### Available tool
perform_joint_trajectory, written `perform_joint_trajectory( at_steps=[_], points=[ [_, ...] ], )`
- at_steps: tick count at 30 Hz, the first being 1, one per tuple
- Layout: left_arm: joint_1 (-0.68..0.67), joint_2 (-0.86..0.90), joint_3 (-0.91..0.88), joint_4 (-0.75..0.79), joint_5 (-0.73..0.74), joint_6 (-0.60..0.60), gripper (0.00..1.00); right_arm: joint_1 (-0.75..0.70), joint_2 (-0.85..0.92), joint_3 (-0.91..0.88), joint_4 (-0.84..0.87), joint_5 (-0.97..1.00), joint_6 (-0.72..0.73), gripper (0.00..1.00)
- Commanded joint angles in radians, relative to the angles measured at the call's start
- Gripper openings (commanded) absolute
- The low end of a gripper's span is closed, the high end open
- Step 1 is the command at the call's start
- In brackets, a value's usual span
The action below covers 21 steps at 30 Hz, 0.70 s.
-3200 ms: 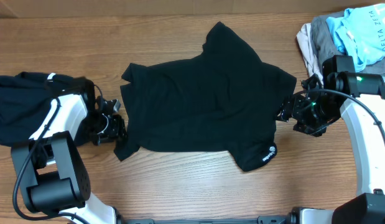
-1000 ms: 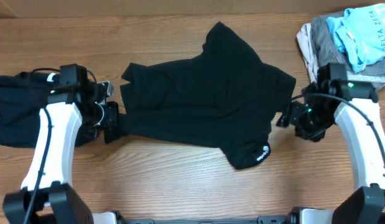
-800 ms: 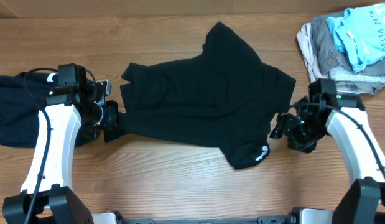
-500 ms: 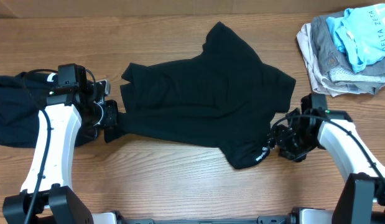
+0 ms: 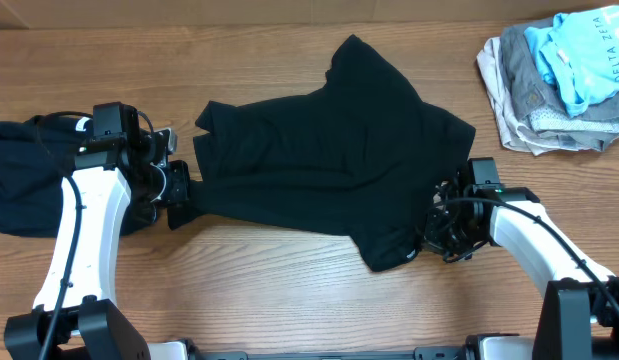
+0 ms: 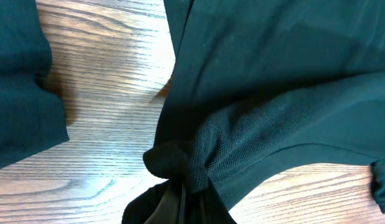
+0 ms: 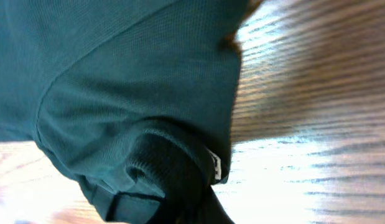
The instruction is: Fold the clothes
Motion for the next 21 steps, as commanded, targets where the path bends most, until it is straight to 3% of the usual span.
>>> perform_joint_trajectory(
  at_steps=[1, 12, 21],
  points=[
    [0.005, -0.008, 0.013, -0.010, 0.003, -0.021, 0.04, -0.026, -0.039, 0.013, -0.029, -0.002, 0.029, 0.04],
    [0.005, -0.133, 0.013, -0.119, -0.006, -0.020, 0.04, -0.166, -0.314, 0.259, -0.393, 0.090, -0.006, 0.04],
    [0.005, -0.210, 0.013, -0.179, -0.010, 0.006, 0.04, -0.171, -0.378, 0.441, -0.597, 0.108, -0.028, 0.04]
  ],
)
